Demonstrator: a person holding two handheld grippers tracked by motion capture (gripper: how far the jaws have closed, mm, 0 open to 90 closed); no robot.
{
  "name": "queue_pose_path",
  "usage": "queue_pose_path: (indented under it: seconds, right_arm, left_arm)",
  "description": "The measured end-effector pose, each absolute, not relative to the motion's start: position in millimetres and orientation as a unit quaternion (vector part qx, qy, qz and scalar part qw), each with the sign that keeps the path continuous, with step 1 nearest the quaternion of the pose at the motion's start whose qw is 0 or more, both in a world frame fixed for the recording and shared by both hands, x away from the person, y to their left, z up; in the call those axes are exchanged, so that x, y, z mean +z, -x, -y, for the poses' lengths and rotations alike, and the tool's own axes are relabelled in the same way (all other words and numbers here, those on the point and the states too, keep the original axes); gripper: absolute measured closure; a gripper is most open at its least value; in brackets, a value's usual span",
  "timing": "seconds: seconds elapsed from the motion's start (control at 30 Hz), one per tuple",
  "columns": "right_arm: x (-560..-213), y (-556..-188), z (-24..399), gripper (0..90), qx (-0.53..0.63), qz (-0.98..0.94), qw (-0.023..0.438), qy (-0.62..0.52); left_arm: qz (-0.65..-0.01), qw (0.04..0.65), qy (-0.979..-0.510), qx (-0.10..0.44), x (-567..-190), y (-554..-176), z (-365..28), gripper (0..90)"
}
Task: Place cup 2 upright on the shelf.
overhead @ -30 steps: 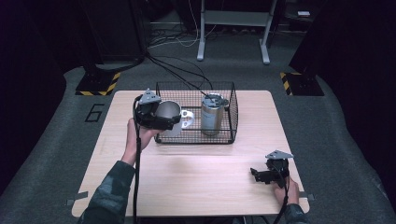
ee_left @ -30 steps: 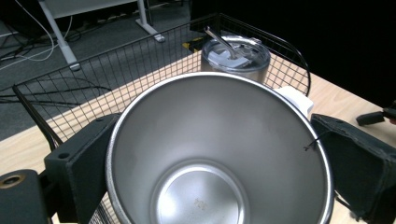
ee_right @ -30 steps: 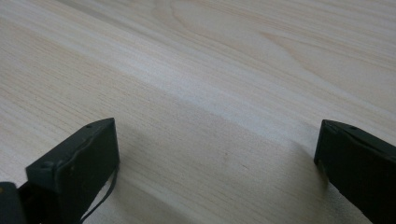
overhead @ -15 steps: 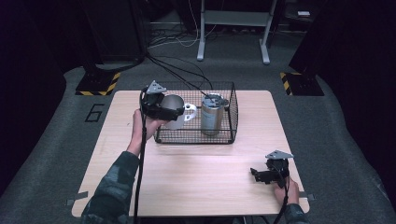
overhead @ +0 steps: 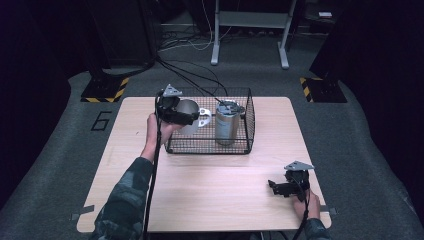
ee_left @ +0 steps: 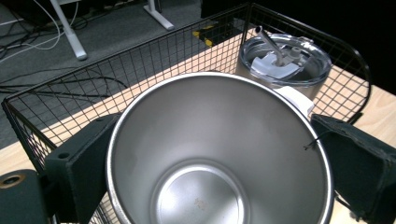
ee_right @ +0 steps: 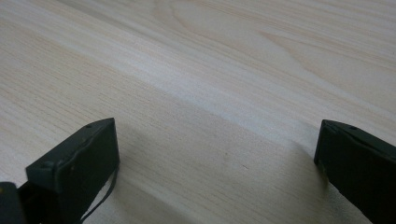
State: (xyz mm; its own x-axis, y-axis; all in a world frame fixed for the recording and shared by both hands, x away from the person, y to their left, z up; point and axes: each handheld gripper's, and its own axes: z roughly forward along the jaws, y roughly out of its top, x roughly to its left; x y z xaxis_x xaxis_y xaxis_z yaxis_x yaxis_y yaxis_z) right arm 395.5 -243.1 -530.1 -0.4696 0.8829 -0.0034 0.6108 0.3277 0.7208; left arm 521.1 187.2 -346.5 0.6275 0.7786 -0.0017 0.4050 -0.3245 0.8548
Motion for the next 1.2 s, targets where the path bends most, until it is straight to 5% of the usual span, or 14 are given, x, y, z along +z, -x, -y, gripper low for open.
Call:
queue_pose_path:
  seconds: [1.2]
  right_arm:
    - [-530.1,-395.5,243.2,0.0,0.335,-0.789,0.203,-0.473]
  left_arm:
    - [-0.41,0.402,-0.79,0.214,-394.9,-543.3,-171.6,6.2]
